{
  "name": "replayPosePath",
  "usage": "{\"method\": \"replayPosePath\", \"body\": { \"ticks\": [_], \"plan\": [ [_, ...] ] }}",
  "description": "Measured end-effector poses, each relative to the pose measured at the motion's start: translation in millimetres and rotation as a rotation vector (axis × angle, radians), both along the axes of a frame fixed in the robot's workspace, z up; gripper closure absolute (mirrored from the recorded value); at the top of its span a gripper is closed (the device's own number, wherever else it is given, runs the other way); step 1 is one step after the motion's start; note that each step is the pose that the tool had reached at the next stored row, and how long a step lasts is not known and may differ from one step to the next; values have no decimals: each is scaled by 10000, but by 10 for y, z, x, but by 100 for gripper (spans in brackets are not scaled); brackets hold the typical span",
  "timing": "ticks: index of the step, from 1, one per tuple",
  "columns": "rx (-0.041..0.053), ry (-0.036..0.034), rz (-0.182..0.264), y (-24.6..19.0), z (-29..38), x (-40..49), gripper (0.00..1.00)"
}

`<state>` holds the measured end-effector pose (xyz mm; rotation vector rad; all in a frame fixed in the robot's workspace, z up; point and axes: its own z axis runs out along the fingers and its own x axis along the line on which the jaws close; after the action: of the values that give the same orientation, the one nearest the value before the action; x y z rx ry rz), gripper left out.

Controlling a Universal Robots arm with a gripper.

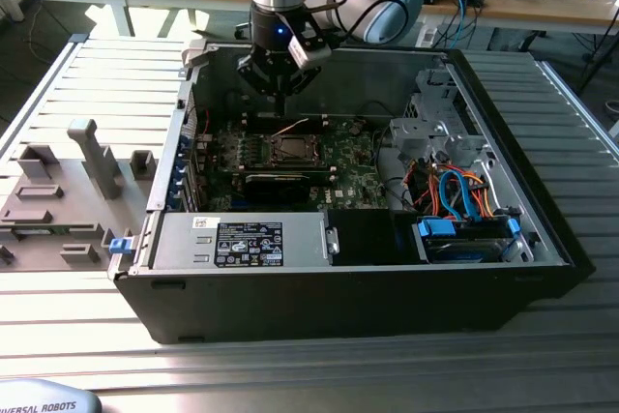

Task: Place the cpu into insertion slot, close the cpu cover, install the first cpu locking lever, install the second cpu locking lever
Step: 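Install the first cpu locking lever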

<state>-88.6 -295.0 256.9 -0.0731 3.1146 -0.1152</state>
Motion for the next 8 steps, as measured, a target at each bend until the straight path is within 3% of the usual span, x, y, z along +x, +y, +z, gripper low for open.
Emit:
{"method": "replayPosePath", "body": {
  "ticks": [8],
  "plan": [
    [-11,0,2,0,-6,16,89]
  ]
}}
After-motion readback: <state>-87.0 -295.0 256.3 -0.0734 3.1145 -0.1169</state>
